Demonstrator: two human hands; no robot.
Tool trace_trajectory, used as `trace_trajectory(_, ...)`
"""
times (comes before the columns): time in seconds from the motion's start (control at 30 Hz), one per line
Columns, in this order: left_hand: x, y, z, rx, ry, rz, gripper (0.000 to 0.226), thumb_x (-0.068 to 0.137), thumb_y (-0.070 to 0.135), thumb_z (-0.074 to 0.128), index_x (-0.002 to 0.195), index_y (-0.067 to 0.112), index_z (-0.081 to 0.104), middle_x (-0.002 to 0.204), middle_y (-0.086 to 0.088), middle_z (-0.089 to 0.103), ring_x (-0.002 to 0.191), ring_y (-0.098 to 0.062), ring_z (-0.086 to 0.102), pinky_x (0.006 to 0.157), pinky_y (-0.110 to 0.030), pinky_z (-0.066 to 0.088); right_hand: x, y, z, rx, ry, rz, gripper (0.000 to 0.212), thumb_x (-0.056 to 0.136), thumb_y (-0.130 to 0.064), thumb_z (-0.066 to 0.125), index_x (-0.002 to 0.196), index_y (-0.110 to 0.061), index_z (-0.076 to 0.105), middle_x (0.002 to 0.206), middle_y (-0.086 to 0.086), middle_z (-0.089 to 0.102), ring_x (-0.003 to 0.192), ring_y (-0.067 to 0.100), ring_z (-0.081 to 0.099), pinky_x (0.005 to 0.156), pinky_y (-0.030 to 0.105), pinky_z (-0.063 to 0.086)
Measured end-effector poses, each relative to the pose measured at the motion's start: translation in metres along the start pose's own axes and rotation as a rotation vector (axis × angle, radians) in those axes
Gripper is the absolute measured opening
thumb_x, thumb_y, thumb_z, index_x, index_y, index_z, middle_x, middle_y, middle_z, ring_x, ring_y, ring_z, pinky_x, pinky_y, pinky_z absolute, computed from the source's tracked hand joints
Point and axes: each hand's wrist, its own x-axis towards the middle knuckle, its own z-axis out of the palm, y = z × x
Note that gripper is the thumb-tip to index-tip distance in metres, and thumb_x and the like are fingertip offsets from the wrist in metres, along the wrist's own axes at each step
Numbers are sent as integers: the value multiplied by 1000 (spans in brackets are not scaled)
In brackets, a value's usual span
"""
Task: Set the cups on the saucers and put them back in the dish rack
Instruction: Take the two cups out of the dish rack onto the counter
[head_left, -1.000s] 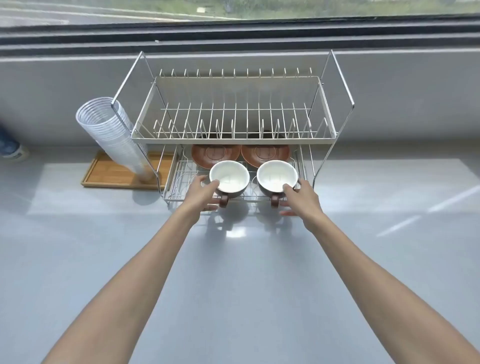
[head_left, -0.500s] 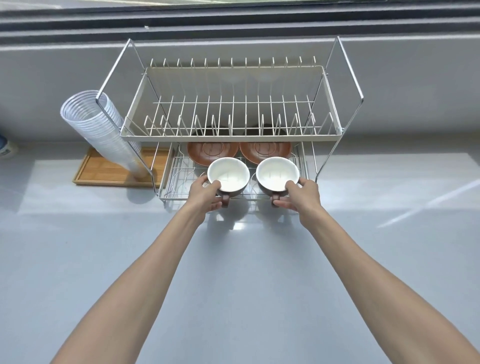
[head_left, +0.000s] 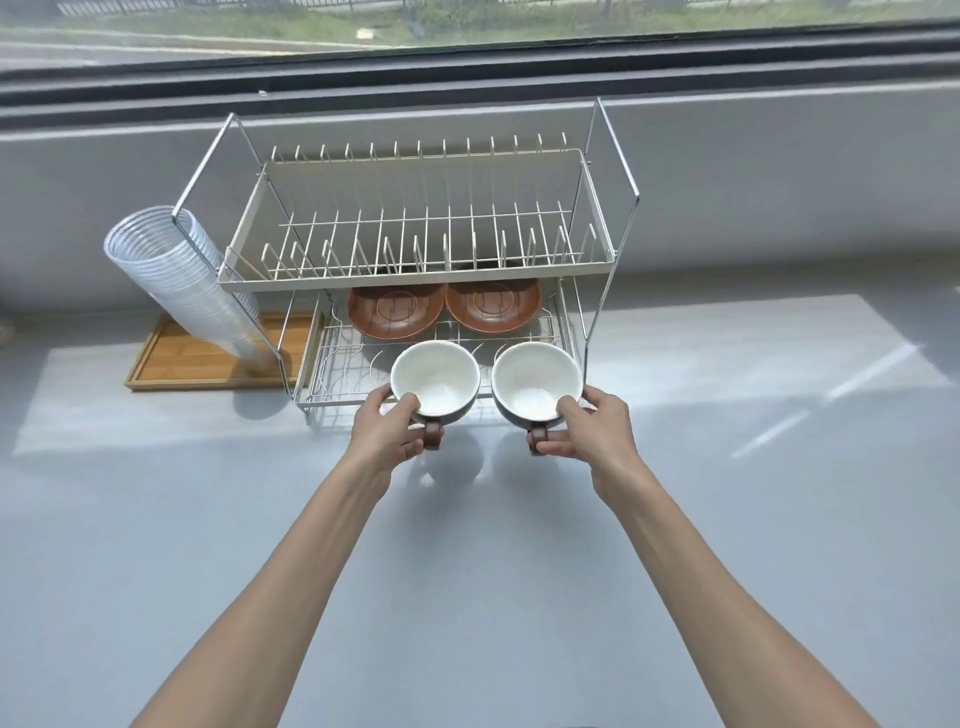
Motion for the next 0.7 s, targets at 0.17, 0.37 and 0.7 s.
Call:
trace_trajectory(0.17, -35, -23, 17, 27, -80, -7, 41, 89, 7, 50, 128, 18, 52, 74, -5, 67, 51, -22, 68, 45, -20, 46, -32, 26, -41, 14, 70, 18, 29, 84, -3, 43, 101, -11, 64, 53, 2, 70, 56, 34, 72, 53, 29, 59)
trace_trajectory(0.37, -54, -50, 61, 83, -219, -58, 40, 89, 7, 48, 127, 19, 54, 64, -4, 69, 53, -24, 66, 50, -23, 45, -51, 48, -99, 60, 222, 50, 29, 87, -1, 44, 109, -9, 62, 76, 19, 70, 60, 36, 74, 48, 26, 57)
trace_trajectory(0.7, -51, -73, 152, 159, -351, -89, 49, 89, 7, 47, 136, 20, 52, 75, -14, 65, 62, -31, 60, 52, -23, 43, -44, 66, -172, 142, 404, 90, 40, 86, -2, 45, 122, -8, 59, 99, 31, 70, 68, 40, 74, 51, 28, 58)
